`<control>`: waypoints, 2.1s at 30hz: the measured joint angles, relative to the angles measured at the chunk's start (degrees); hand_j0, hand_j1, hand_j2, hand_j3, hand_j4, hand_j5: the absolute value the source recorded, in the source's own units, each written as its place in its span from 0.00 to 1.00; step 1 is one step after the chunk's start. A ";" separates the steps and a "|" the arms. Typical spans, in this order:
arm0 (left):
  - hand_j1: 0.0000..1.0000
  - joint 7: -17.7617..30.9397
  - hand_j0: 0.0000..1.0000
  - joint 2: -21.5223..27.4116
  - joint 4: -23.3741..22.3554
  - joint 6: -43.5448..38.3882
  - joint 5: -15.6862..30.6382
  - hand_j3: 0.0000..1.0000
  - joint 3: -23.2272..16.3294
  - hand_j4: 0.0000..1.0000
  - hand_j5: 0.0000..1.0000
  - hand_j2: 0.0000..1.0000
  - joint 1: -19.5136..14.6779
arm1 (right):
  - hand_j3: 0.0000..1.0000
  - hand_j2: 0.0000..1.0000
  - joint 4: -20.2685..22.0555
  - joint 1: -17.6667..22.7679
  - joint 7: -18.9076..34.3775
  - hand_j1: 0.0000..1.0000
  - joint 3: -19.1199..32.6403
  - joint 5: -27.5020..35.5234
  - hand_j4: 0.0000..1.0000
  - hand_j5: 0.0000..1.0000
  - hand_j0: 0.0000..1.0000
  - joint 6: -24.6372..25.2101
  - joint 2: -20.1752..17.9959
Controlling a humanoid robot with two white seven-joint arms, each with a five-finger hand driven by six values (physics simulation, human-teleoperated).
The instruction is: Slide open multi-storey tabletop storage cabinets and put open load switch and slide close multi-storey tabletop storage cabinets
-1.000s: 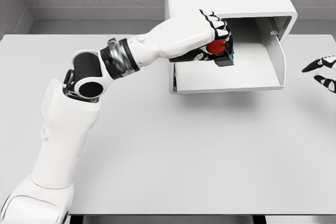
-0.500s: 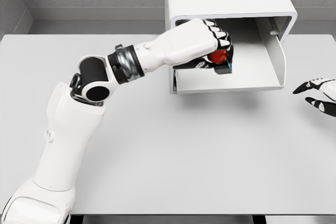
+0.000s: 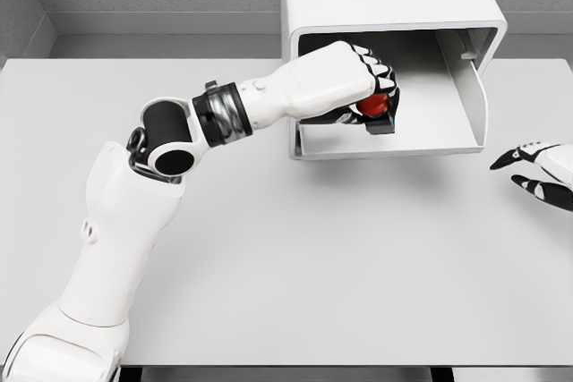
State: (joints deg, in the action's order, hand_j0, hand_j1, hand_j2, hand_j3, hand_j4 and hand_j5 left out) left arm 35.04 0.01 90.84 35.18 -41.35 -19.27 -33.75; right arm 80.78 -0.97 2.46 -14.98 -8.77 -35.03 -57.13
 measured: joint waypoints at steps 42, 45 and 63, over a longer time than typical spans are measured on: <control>0.69 0.01 0.69 0.00 -1.02 0.01 -0.18 0.69 0.36 0.69 0.69 0.69 -0.09 | 0.55 0.55 16.61 6.15 4.69 0.55 0.12 0.55 0.55 0.55 0.55 -0.02 1.09; 0.69 0.00 0.69 0.00 -1.03 0.00 -0.16 0.69 0.37 0.69 0.69 0.69 -0.09 | 0.55 0.55 16.88 6.15 4.74 0.55 0.12 0.54 0.55 0.55 0.55 -0.02 1.12; 0.72 0.00 0.72 0.00 -1.21 -0.01 -0.13 0.72 0.56 0.72 0.72 0.72 -0.09 | 0.55 0.55 18.33 5.80 5.17 0.55 0.00 0.55 0.55 0.55 0.55 -0.02 2.10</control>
State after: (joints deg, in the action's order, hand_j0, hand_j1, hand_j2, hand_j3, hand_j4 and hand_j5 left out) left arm 35.04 0.01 89.64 35.17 -41.48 -18.71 -33.84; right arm 99.11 4.83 7.63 -14.98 -8.22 -35.05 -55.02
